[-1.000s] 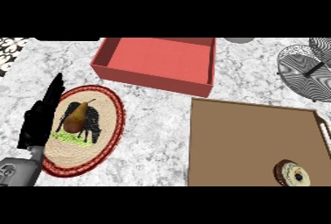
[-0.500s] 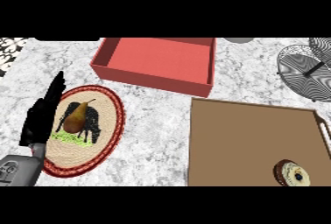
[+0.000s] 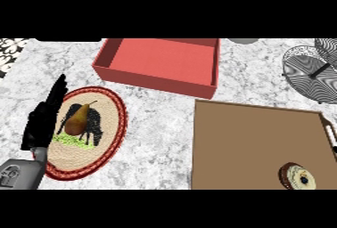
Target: Pick the cupcake from the tray and place it in the tiered basket
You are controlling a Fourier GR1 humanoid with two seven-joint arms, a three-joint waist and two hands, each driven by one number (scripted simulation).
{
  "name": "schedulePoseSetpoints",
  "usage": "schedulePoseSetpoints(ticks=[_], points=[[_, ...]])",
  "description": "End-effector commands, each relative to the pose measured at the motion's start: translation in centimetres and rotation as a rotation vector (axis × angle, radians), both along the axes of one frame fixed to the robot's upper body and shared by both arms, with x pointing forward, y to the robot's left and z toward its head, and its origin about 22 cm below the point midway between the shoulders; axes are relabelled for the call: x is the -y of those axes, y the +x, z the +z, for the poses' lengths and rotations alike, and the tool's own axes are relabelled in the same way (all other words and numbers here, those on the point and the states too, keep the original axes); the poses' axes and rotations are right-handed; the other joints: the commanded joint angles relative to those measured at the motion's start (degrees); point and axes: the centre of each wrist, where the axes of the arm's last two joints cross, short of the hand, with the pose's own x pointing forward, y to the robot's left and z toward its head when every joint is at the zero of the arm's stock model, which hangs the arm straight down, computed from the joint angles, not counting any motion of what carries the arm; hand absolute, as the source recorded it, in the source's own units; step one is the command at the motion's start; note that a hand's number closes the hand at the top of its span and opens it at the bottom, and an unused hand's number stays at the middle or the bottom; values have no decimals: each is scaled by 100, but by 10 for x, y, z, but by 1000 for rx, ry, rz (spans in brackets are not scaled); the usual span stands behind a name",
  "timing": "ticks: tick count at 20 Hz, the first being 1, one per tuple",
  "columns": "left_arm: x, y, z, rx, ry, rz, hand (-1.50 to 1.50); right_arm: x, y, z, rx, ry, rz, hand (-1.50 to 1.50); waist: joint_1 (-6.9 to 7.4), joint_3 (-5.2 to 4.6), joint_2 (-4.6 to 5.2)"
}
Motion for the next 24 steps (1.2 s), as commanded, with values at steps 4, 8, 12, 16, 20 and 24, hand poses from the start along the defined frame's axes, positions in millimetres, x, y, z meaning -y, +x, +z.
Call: schedulePoseSetpoints(ticks=[4,8,12,16,20,24], points=[[4,15,14,10,20,7,0,-15,7,-15,-103,19,-151,-150,-41,3,0],[9,-5,9,1,-4,2,0,-4,7,-40,-126,32,-138,-150,-20,9,-15],[-17,0,12,13,23,17,0,-10,21,-19,-115,54,-139,-150,-20,3,-4],[-1,-8,-8,0,9,-1,0,-13,32,-52,-128,74,-128,-150,-22,6,-5],[14,3,-6,-15,17,14,0,-20,37,-55,-138,112,-131,-150,-61,6,-6],[5,-8,0,14,0,-12,0,-31,32,-70,-216,171,37,150,-2,7,-12]])
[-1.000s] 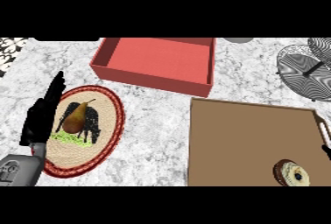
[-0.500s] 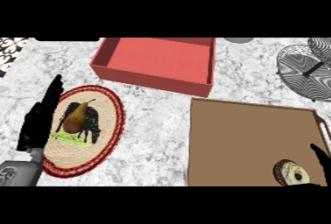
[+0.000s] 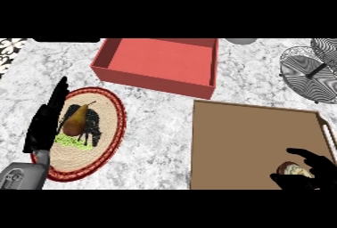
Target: Pick the cupcake from the tray and place it in the tiered basket
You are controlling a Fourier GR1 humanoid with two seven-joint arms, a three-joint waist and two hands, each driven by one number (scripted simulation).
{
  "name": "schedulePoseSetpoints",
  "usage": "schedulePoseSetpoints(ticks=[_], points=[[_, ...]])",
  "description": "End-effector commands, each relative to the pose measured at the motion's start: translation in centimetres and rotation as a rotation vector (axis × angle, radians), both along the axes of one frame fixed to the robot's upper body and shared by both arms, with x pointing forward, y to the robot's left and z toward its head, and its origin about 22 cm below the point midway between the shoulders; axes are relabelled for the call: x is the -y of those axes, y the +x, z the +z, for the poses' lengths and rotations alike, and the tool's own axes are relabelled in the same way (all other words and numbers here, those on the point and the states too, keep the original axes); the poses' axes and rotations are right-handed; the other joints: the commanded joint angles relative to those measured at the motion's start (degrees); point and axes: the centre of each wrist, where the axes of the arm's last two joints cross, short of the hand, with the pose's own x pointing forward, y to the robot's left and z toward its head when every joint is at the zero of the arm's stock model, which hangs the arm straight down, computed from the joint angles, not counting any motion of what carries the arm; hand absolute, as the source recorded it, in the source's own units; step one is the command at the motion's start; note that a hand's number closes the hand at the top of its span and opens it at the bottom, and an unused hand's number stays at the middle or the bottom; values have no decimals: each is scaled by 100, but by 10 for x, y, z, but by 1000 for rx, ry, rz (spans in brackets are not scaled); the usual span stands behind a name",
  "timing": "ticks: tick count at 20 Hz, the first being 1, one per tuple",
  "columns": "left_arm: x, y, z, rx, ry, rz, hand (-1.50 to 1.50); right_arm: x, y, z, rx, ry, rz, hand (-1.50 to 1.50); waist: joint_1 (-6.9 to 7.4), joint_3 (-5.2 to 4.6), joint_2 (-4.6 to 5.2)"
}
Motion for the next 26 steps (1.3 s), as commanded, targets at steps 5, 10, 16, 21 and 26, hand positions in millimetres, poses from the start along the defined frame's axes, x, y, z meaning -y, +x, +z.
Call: schedulePoseSetpoints(ticks=[5,10,16,21,26], points=[[-4,1,-15,-19,-25,16,0,-12,8,-12,-117,-99,142,150,3,55,27],[-11,-3,2,1,0,19,0,-14,0,12,-17,11,27,150,-24,55,12],[17,13,12,24,-5,-84,0,-78,51,32,198,-191,572,150,490,51,109],[1,14,8,2,16,-37,0,-130,86,40,397,-224,720,150,214,57,55],[1,3,0,-18,4,-13,0,-141,106,89,702,-148,543,150,111,56,16]])
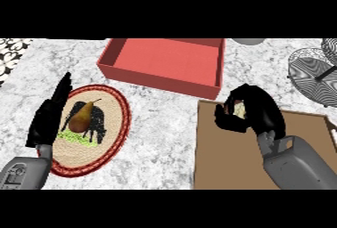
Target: Pick the cupcake from the tray and place it in the tiered basket
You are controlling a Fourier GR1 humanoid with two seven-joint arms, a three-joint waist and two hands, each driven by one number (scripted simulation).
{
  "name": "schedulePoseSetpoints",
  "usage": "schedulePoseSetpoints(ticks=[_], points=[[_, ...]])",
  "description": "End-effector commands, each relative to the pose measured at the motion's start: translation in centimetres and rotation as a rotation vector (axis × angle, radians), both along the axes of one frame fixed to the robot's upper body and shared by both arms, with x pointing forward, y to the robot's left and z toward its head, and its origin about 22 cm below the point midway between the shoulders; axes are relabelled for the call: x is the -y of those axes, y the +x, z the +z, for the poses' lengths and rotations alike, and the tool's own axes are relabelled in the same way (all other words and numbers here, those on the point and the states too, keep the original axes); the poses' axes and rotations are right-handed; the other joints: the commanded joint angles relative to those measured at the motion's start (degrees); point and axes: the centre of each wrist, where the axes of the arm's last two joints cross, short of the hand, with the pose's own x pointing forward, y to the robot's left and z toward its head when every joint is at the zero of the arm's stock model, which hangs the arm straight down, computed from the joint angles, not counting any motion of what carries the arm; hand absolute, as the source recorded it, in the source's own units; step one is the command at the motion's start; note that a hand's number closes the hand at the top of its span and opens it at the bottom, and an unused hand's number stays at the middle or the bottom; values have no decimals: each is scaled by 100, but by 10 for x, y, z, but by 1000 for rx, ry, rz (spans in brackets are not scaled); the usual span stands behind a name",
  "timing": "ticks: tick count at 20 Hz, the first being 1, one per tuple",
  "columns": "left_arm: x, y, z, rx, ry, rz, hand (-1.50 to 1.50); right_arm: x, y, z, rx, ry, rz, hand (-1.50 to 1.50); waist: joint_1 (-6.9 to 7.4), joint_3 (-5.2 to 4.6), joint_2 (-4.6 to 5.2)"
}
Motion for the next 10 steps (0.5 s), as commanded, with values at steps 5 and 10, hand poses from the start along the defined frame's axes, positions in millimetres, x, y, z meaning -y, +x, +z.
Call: schedulePoseSetpoints(ticks=[5,10], points=[[-15,-18,-2,-18,-3,14,0,6,22,83,425,15,-112,150,-107,-2,-50],[-15,-4,0,-11,-7,44,0,37,22,139,538,-52,-174,150,-212,-4,-32]])
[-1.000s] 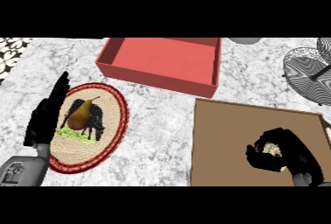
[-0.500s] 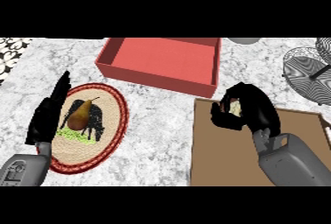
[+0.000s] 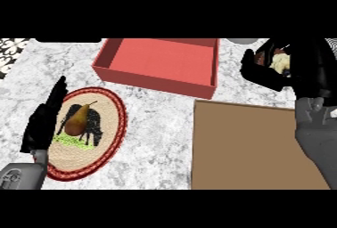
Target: Pick the cupcake from the tray and place it in the tiered basket
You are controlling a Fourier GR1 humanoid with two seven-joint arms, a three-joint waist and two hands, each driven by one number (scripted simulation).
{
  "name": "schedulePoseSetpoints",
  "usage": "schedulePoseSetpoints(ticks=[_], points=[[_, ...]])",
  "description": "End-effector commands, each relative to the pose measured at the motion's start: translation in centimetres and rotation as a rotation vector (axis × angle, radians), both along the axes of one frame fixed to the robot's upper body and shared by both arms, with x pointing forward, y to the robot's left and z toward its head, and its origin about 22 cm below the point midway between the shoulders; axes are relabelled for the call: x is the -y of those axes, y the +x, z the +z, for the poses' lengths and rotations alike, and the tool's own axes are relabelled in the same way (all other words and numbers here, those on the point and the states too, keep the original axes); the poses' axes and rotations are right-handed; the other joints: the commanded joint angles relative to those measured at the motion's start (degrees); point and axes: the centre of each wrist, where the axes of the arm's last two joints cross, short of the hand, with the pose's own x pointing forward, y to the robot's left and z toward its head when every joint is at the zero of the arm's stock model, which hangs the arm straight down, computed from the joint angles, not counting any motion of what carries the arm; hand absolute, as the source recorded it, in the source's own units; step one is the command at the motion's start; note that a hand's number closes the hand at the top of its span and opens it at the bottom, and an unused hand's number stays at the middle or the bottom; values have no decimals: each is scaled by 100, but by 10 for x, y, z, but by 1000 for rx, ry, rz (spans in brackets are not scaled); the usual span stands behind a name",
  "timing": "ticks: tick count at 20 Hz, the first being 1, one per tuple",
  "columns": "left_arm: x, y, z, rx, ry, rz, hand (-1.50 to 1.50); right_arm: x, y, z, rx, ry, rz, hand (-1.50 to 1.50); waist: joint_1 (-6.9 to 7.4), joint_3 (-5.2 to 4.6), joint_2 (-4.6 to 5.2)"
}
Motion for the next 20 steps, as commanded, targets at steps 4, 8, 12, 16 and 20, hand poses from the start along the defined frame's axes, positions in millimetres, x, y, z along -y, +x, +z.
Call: schedulePoseSetpoints(ticks=[4,8,12,16,20], points=[[-20,-5,-2,-6,0,-18,0,26,14,64,74,-172,-131,150,11,-4,10],[-9,-1,17,-1,7,-19,0,66,40,62,19,-122,-95,150,43,4,21],[2,12,-1,-3,-11,-5,0,75,45,79,48,-43,-44,150,-5,1,23],[1,0,1,11,17,10,0,93,66,69,17,-175,-52,150,42,1,28],[9,11,7,-3,-15,0,0,123,76,59,22,-341,-162,150,66,3,48]])
